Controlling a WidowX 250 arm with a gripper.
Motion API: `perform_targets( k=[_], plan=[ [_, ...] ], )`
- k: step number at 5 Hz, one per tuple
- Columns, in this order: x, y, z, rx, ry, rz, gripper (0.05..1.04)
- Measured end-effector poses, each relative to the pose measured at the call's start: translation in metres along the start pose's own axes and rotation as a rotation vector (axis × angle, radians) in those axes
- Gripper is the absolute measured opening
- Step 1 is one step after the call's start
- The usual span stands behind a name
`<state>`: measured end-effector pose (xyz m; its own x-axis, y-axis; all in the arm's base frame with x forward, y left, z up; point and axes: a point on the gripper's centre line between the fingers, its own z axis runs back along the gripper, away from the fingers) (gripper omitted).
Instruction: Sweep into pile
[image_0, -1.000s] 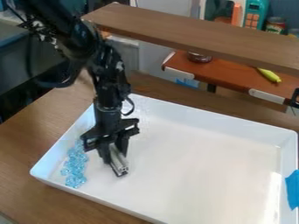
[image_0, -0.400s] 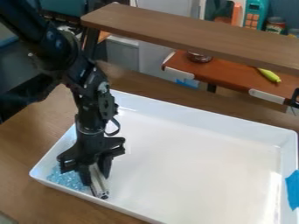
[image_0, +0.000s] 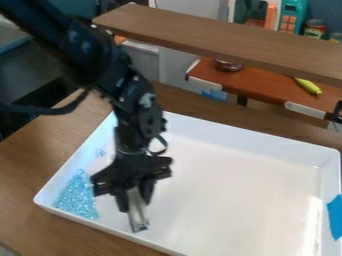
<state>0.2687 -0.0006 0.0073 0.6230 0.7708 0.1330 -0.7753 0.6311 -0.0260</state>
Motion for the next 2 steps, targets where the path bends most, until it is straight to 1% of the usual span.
perform_targets(
  k=[1, 2],
  plan=[
    [-0.010, -0.056, 0.014, -0.082, -0.026, -0.123, 0.381],
    [-0.032, -0.094, 0.012, -0.058, -0.005, -0.215, 0.381]
  ],
)
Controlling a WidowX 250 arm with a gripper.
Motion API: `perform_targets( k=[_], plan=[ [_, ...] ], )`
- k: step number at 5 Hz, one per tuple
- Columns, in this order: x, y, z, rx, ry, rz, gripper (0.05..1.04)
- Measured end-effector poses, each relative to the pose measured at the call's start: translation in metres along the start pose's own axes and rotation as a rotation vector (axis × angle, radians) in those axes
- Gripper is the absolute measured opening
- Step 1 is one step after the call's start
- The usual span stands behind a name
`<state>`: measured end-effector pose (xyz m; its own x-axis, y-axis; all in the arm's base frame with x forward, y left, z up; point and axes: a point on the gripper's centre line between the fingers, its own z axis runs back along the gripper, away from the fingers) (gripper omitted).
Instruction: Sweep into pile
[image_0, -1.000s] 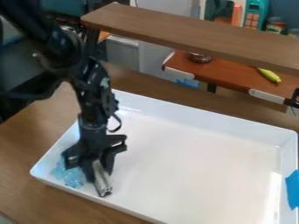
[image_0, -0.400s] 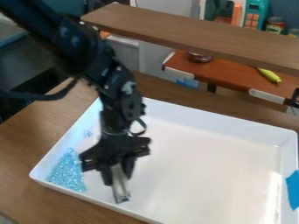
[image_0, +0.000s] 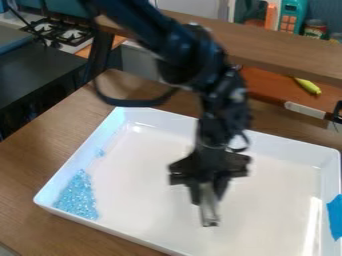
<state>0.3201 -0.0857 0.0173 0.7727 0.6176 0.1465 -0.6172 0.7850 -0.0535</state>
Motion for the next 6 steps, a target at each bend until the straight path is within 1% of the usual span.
perform_targets(
  k=[1, 2, 3, 4, 5, 6],
  plan=[
    [-0.011, -0.043, 0.007, 0.007, 0.001, -0.056, 0.381],
    [-0.016, -0.064, 0.003, 0.033, 0.015, -0.082, 0.382],
    [-0.019, -0.074, -0.011, 0.067, 0.001, -0.138, 0.425],
    [-0.028, -0.086, -0.026, 0.090, -0.029, -0.205, 0.731],
    [-0.030, -0.092, -0.027, 0.061, -0.044, -0.272, 0.987],
    [-0.020, -0.077, 0.010, -0.023, -0.042, -0.323, 1.005]
  ],
)
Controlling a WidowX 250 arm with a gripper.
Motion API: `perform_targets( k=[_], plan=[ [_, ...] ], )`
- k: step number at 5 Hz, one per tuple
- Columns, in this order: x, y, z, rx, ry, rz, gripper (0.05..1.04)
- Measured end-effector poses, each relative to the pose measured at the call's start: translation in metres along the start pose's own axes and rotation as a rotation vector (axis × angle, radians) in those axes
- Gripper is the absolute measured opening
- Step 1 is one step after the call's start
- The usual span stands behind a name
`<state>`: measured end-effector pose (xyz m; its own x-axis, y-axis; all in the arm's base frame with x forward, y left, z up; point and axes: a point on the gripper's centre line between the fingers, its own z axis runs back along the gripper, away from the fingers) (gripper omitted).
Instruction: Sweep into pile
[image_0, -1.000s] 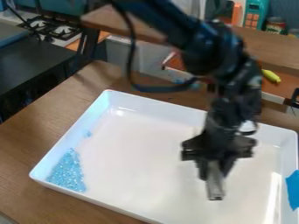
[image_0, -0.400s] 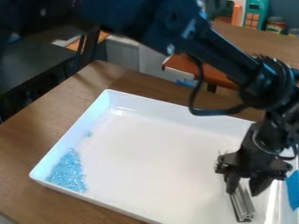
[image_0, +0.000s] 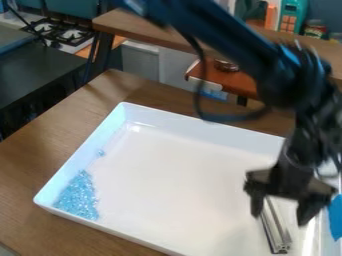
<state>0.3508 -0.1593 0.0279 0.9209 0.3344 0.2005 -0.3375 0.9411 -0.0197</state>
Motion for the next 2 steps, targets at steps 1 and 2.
perform_targets(
  k=[1, 2],
  plan=[
    [0.0097, 0.0127, 0.0478, 0.021, -0.048, -0.024, 1.000],
    [0.0065, 0.0087, 0.0510, 0.017, -0.051, -0.038, 1.000]
  ],
)
